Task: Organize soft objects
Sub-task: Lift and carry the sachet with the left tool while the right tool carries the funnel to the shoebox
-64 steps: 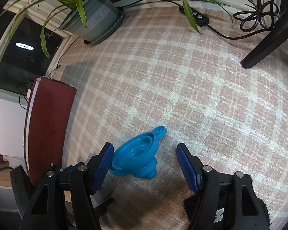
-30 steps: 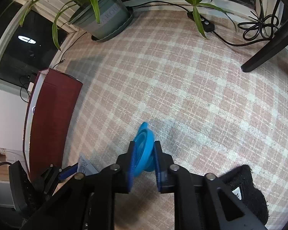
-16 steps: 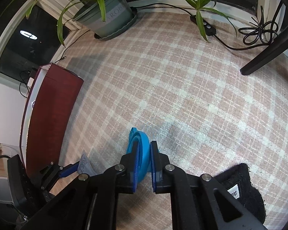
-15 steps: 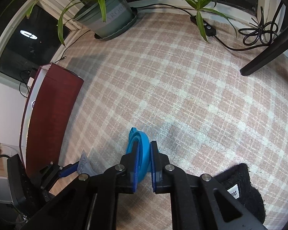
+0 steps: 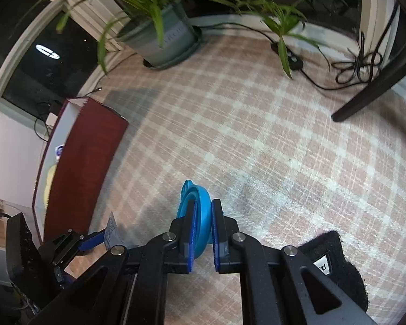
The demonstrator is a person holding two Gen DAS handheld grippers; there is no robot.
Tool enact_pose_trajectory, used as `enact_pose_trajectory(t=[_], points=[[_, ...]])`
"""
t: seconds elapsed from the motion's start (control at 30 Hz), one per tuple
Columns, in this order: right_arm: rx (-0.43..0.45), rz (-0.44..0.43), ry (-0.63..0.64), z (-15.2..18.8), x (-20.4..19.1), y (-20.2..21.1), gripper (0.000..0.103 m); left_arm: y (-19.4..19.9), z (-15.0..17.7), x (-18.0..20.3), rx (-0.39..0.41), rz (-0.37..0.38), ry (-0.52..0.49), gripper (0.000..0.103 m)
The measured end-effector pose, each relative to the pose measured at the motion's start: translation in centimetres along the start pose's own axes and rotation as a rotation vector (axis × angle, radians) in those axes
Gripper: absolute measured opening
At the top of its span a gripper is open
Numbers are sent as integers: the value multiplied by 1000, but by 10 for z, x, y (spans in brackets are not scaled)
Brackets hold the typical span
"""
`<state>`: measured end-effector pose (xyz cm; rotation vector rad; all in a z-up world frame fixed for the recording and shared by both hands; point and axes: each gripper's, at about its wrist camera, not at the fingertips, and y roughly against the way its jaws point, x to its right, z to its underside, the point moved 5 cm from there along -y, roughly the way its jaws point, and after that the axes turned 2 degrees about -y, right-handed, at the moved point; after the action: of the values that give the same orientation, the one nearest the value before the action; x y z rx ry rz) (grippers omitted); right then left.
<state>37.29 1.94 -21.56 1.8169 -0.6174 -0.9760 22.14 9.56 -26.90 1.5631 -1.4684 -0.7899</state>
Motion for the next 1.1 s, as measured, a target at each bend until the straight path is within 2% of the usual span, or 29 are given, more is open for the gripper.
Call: enact_pose_trajectory(t=[0.27, 0.47, 0.77, 0.9, 1.1], points=[[74, -50, 63, -8, -39, 35, 9, 43, -10, 4, 90, 28, 17, 50], [128, -113, 129, -21, -88, 60, 9, 91, -12, -11, 174, 6, 34, 50], [123, -195, 259, -26, -185, 48, 9, 148, 11, -88, 237, -114, 133, 50], [100, -215, 314, -23, -230, 30, 9, 154, 23, -120, 232, -152, 192, 50], [64, -219, 353, -24, -267, 4, 9, 152, 41, -163, 217, -155, 296, 50]])
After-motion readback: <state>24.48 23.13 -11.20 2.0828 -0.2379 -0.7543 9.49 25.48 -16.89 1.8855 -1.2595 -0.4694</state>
